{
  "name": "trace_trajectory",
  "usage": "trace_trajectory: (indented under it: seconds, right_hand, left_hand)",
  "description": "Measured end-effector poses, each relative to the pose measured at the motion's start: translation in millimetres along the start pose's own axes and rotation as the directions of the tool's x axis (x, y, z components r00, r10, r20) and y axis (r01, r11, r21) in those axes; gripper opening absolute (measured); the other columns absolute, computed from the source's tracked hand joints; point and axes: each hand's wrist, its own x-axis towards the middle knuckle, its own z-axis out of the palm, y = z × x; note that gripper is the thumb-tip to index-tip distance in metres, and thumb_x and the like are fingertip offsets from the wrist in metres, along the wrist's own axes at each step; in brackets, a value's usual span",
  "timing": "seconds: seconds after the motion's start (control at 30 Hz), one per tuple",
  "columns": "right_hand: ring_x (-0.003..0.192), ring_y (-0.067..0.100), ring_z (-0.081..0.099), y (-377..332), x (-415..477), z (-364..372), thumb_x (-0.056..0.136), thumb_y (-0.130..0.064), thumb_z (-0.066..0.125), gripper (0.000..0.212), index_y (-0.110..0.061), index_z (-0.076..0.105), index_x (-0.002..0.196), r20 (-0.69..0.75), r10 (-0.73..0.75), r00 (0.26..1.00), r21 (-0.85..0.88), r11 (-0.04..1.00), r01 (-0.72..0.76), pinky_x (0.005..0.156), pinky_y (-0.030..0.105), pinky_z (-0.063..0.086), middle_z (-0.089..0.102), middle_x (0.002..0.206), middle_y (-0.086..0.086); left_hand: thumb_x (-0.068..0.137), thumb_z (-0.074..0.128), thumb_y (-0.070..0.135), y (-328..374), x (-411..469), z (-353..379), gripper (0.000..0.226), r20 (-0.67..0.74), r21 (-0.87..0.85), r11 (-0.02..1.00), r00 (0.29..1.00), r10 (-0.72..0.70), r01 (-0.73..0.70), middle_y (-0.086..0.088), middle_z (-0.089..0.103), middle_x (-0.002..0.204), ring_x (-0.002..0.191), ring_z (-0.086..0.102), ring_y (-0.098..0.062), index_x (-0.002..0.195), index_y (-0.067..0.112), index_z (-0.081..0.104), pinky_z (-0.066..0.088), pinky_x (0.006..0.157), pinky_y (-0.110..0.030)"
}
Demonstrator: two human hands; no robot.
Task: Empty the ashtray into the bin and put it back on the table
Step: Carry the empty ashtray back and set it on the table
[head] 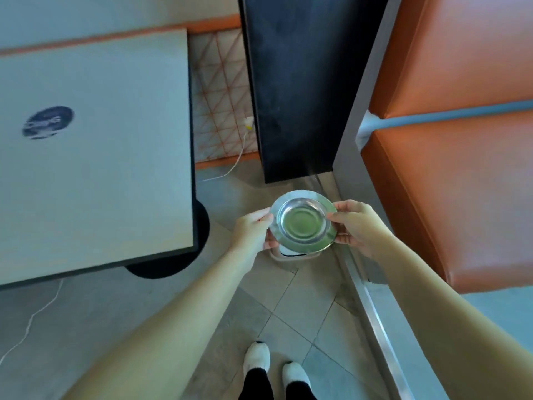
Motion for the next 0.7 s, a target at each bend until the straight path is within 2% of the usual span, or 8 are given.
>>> trace_trajectory:
  seconds: [0.13,0.23,0.33,0.47,0.53,0.7]
  right_hand:
    - [0.056,0.015,0.058,-19.2,-67.3,2.0,0.087,-0.008,0.055,0.012,-0.017,0.06,0.081,0.068,-0.088,0.994,-0.02,0.996,0.089,0.054,0.029,0.052,0.061,0.068,0.003]
    - [0.056,0.014,0.063,-27.1,-107.6,13.4,0.088,-0.009,0.055,0.009,-0.015,0.062,0.088,0.141,-0.111,0.984,0.024,0.994,0.109,0.051,0.029,0.052,0.065,0.074,0.005]
    - [0.063,0.018,0.062,-33.9,-137.1,35.6,0.088,-0.01,0.055,0.014,-0.008,0.062,0.101,0.205,-0.119,0.971,0.063,0.992,0.109,0.05,0.027,0.051,0.065,0.079,0.008]
    - [0.058,0.015,0.061,-43.9,-168.2,79.9,0.088,-0.008,0.054,0.02,-0.003,0.06,0.107,0.29,-0.158,0.944,0.111,0.985,0.131,0.05,0.026,0.05,0.063,0.076,0.007]
    - [0.059,0.015,0.061,-48.5,-182.9,107.9,0.089,-0.007,0.052,0.021,-0.002,0.059,0.109,0.334,-0.191,0.923,0.131,0.979,0.156,0.049,0.025,0.051,0.063,0.076,0.007]
    - [0.065,0.019,0.06,-50.6,-226.2,188.8,0.089,-0.006,0.051,0.022,-0.002,0.061,0.109,0.415,-0.27,0.869,0.164,0.961,0.221,0.061,0.031,0.052,0.064,0.077,0.008]
  left_hand:
    - [0.094,0.045,0.012,17.7,-78.6,-20.0,0.034,-0.003,-0.117,0.992,0.999,0.038,-0.038,-0.004,0.062,0.08,0.062,0.054,-0.013,0.126,0.011,0.055,0.05,0.044,-0.016]
    - [0.092,0.049,0.014,20.7,-123.0,-42.0,0.031,-0.028,-0.199,0.978,0.998,0.054,-0.058,-0.003,0.064,0.079,0.062,0.057,-0.013,0.122,0.011,0.058,0.051,0.045,-0.016]
    - [0.089,0.055,0.016,23.8,-153.8,-67.2,0.023,-0.1,-0.274,0.958,0.993,0.059,-0.085,-0.003,0.067,0.074,0.061,0.059,-0.013,0.109,0.014,0.065,0.05,0.044,-0.016]
    - [0.087,0.059,0.019,28.1,-187.3,-112.7,0.011,-0.204,-0.32,0.935,0.975,0.09,-0.153,0.001,0.07,0.069,0.059,0.062,-0.011,0.087,0.021,0.07,0.051,0.045,-0.018]
    - [0.086,0.059,0.019,27.8,-205.2,-141.4,0.011,-0.245,-0.339,0.921,0.963,0.111,-0.193,0.0,0.07,0.071,0.059,0.063,-0.01,0.088,0.019,0.07,0.051,0.045,-0.017]
    - [0.086,0.059,0.013,15.3,-254.0,-223.7,0.011,-0.345,-0.381,0.876,0.924,0.163,-0.297,0.004,0.071,0.064,0.055,0.062,-0.006,0.084,0.02,0.068,0.05,0.044,-0.015]
